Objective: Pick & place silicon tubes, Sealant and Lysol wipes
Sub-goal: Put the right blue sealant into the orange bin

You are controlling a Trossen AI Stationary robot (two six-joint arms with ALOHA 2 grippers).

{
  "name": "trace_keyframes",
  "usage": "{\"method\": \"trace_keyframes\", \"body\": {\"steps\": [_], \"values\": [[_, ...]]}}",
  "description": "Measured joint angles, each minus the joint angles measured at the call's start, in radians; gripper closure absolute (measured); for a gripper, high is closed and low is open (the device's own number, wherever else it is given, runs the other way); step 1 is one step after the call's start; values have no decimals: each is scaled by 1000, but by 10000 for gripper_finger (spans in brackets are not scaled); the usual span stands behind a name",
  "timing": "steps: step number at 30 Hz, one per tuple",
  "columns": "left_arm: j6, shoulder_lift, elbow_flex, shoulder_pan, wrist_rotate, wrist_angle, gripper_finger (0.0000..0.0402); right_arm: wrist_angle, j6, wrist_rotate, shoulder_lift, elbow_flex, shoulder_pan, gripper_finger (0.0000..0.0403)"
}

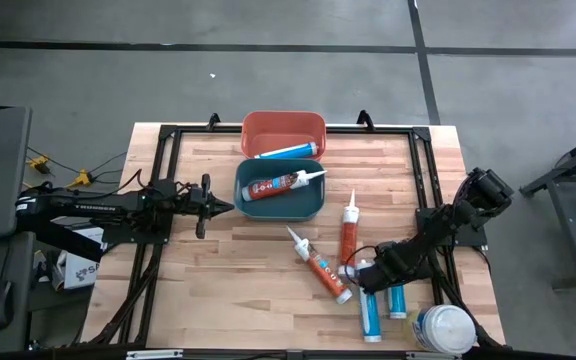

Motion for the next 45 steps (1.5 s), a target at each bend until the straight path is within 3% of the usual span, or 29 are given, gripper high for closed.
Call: {"method": "trace_keyframes", "body": {"steps": [10, 19, 27, 35, 45], "values": [[0, 0, 0, 0, 4, 1, 401, 4, -124, 23, -14, -4, -20, 188], [0, 0, 0, 0, 3, 0, 401, -44, -178, 154, -85, 7, -37, 190], [0, 0, 0, 0, 3, -20, 401, -124, -269, 202, -158, 28, -67, 191], [0, 0, 0, 0, 3, -53, 401, -178, -354, 335, -243, 28, -100, 191], [0, 0, 0, 0, 2, -54, 401, -192, -576, 576, -329, 29, -221, 191]]}}
